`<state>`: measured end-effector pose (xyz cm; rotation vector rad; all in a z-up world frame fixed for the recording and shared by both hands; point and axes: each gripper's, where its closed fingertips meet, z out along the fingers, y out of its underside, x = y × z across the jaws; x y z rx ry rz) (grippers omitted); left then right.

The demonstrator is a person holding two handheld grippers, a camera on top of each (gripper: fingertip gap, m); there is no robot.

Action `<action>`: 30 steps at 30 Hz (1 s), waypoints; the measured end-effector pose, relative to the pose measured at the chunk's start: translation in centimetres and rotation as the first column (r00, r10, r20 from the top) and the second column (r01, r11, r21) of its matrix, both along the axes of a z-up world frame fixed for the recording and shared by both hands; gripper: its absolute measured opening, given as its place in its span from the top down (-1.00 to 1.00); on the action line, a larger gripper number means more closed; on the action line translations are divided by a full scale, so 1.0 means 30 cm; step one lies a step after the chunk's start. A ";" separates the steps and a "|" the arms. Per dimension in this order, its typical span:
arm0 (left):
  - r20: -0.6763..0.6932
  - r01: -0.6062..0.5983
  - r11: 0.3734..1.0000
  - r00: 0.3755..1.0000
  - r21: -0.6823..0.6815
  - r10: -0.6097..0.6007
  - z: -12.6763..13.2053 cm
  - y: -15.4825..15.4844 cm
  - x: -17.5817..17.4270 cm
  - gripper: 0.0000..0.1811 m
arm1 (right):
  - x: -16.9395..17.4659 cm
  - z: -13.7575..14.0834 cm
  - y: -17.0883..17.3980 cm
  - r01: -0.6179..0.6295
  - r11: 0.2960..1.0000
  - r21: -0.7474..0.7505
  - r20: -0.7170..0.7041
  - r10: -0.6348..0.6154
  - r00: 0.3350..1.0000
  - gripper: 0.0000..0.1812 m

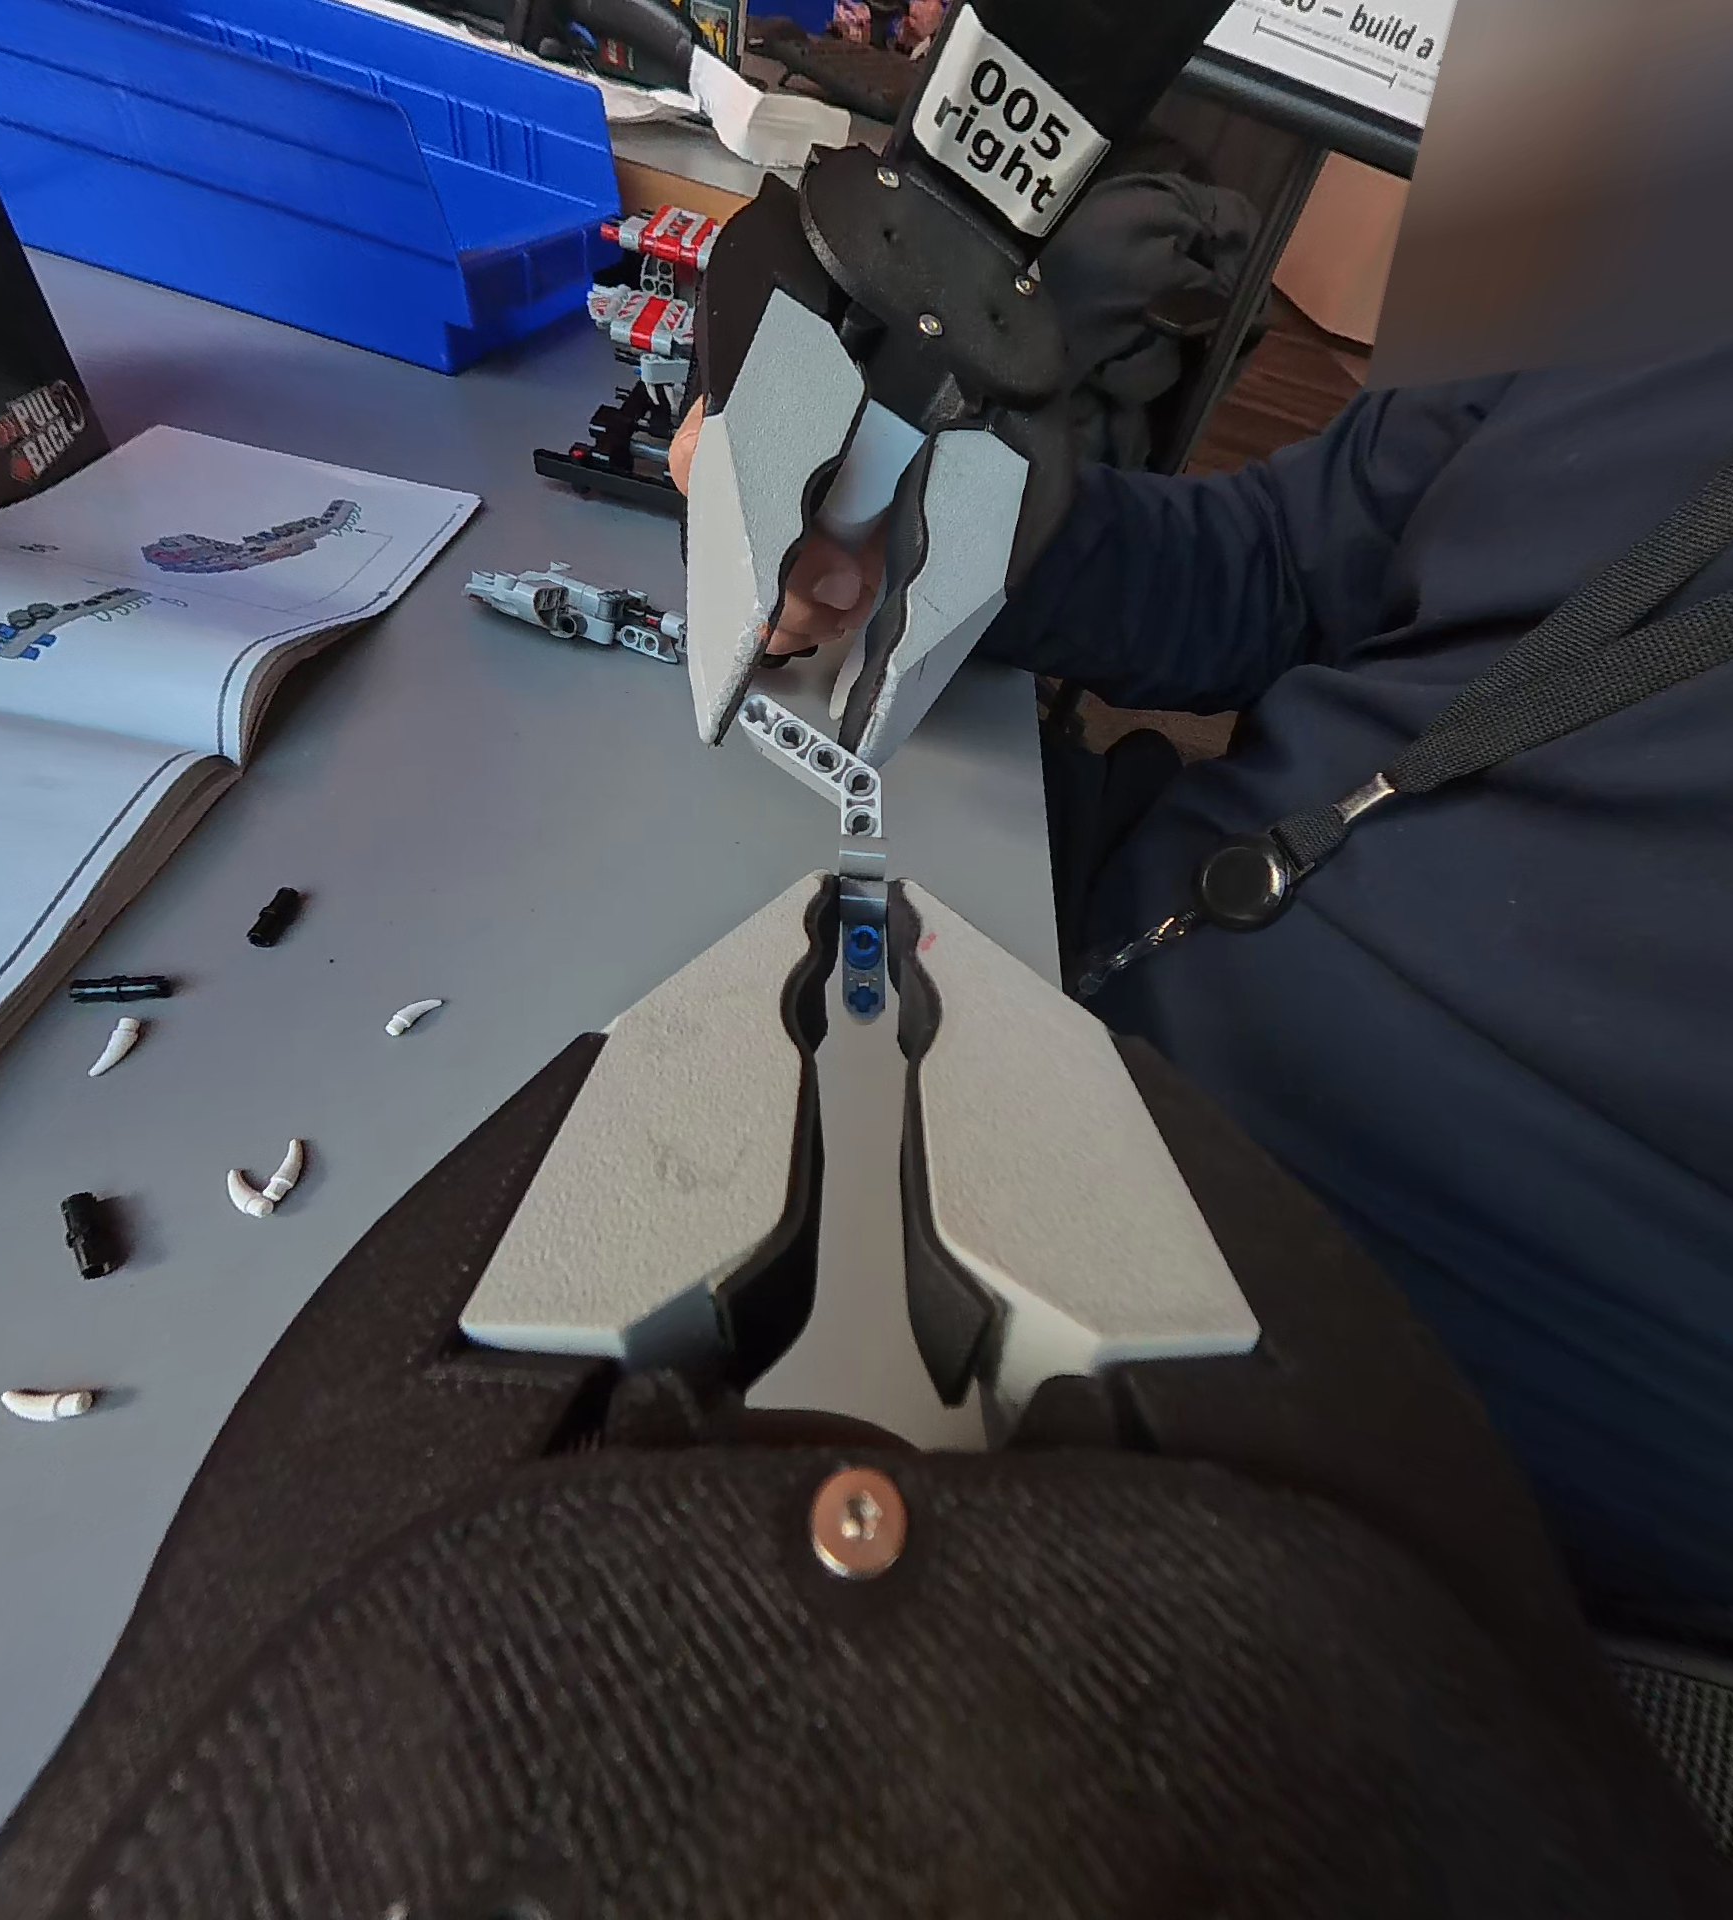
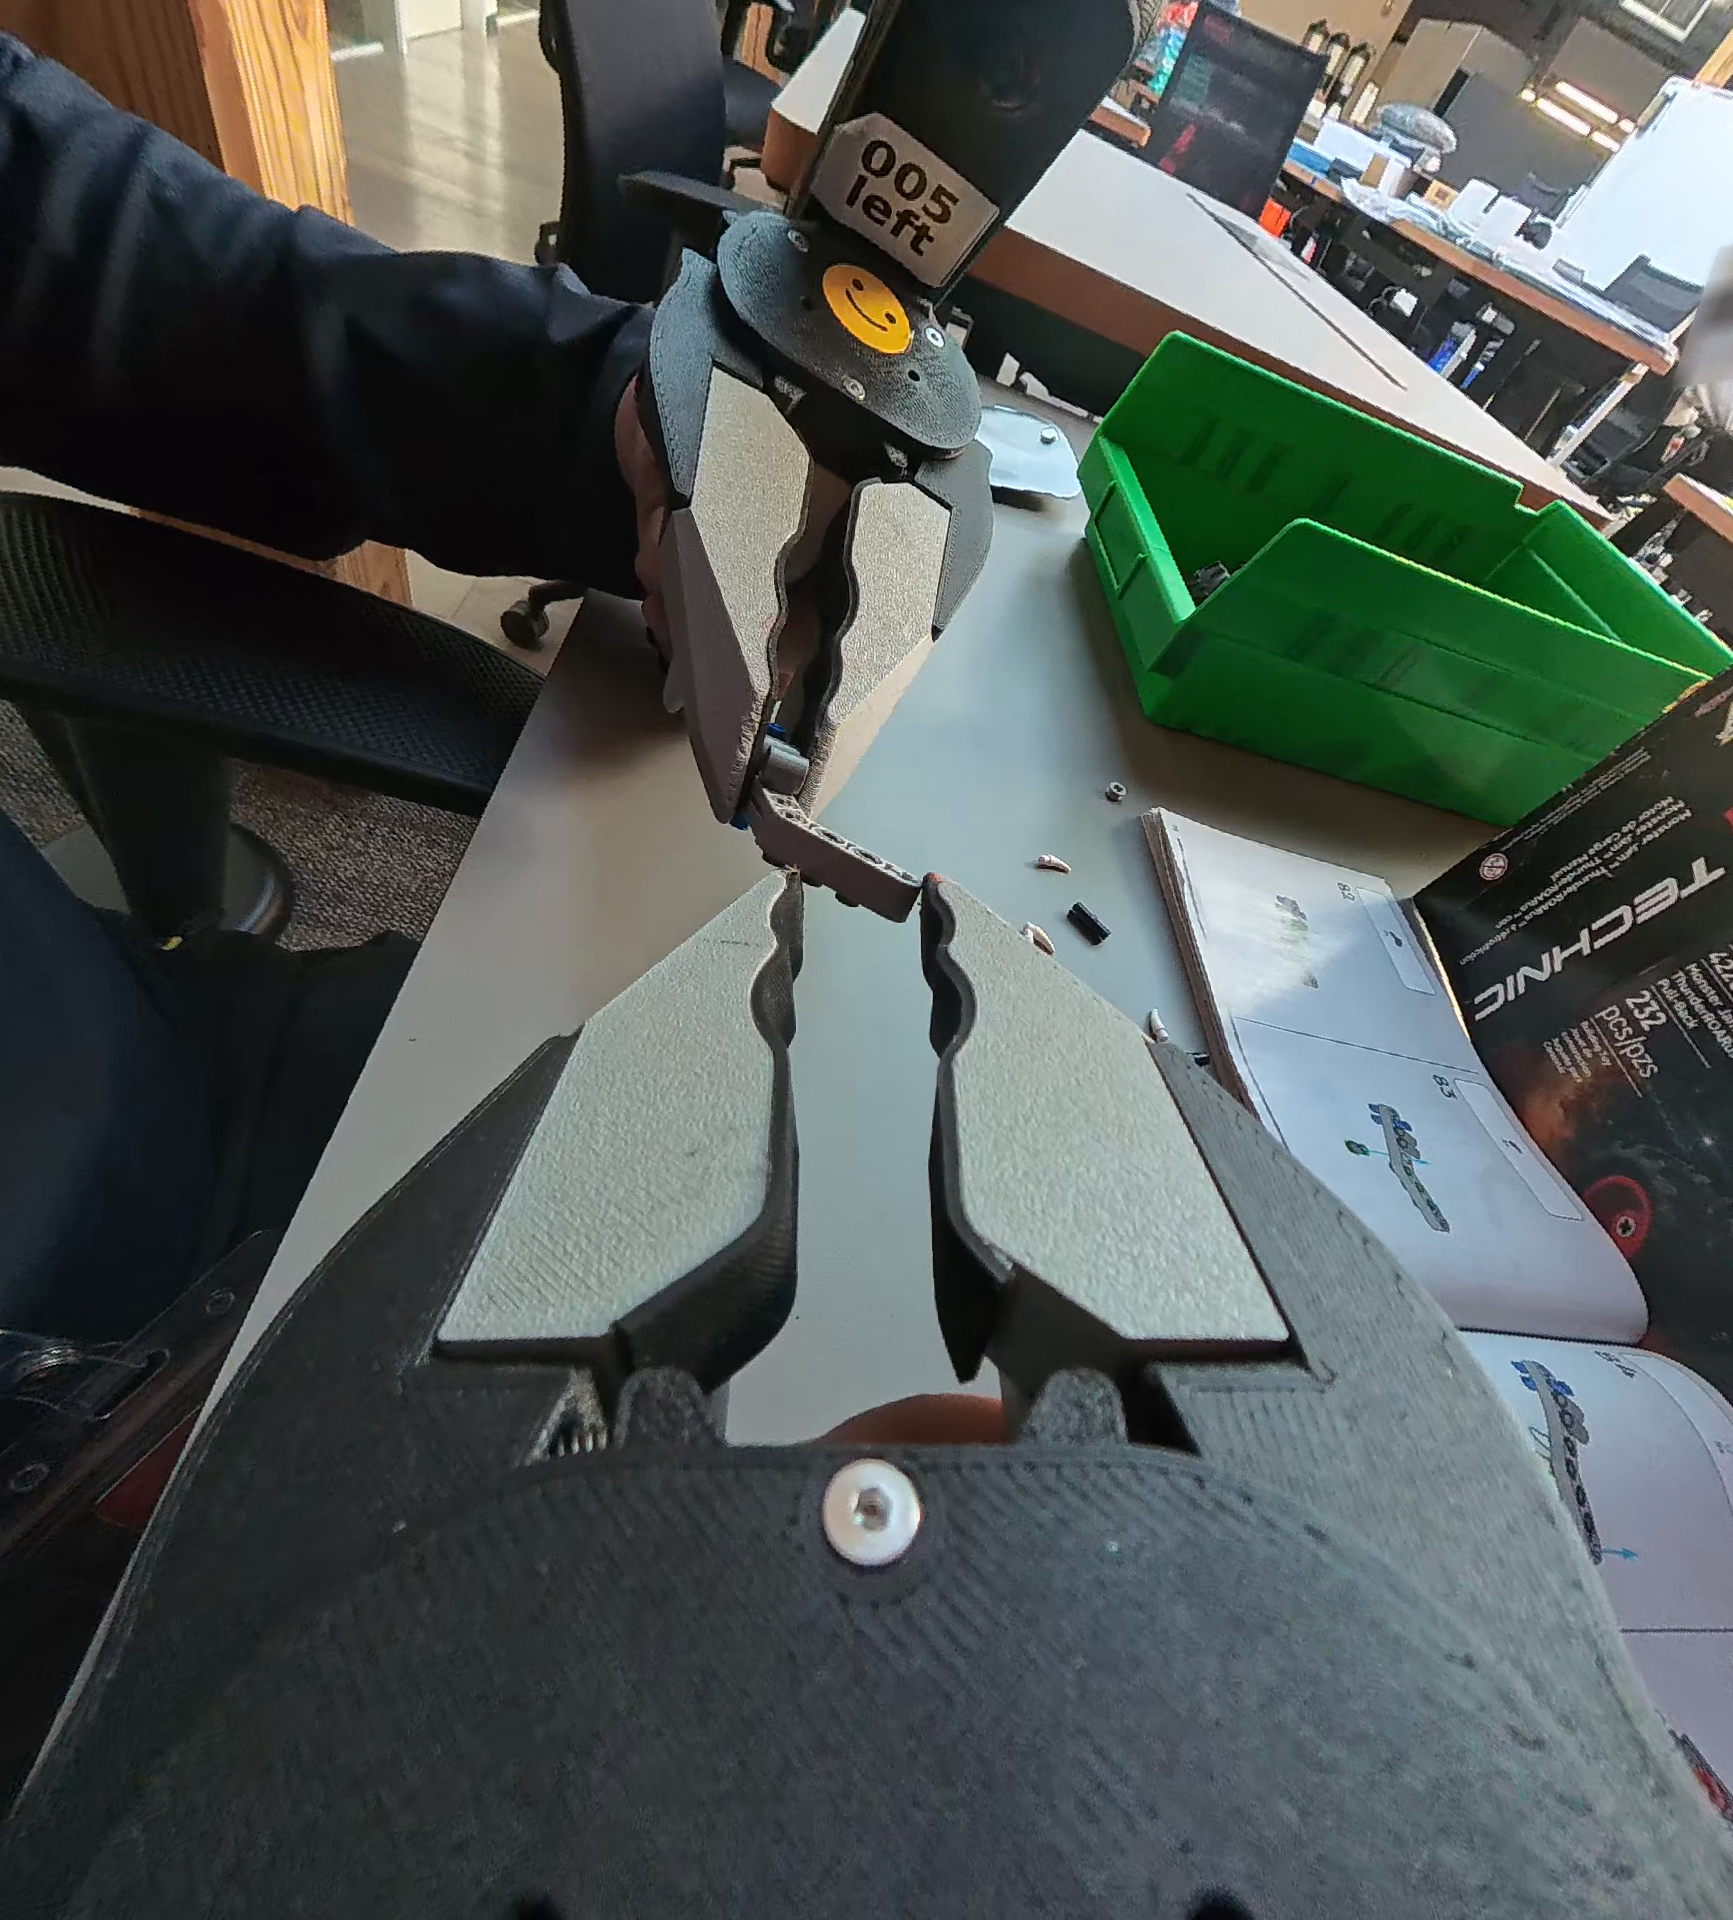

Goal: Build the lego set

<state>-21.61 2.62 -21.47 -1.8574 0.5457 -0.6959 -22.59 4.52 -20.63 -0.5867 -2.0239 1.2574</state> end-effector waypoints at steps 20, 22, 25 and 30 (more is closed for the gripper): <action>0.366 0.063 0.971 0.930 -0.232 0.027 0.010 0.002 -0.023 0.95 | 0.023 -0.014 -0.030 -0.047 0.995 0.093 -0.061 0.052 0.997 0.78; 0.449 0.071 0.965 0.892 -0.254 0.053 0.024 0.007 -0.041 0.95 | 0.011 -0.017 -0.020 -0.018 0.994 0.112 -0.074 0.026 0.997 0.74; 0.512 0.092 0.948 0.855 -0.303 0.081 0.019 0.011 -0.051 0.95 | -0.007 -0.018 0.001 0.031 0.991 0.130 -0.090 -0.019 0.996 0.73; 0.509 0.101 0.939 0.856 -0.328 0.086 0.008 0.014 -0.043 0.95 | -0.021 -0.036 0.004 0.060 0.982 0.180 -0.106 -0.041 0.993 0.73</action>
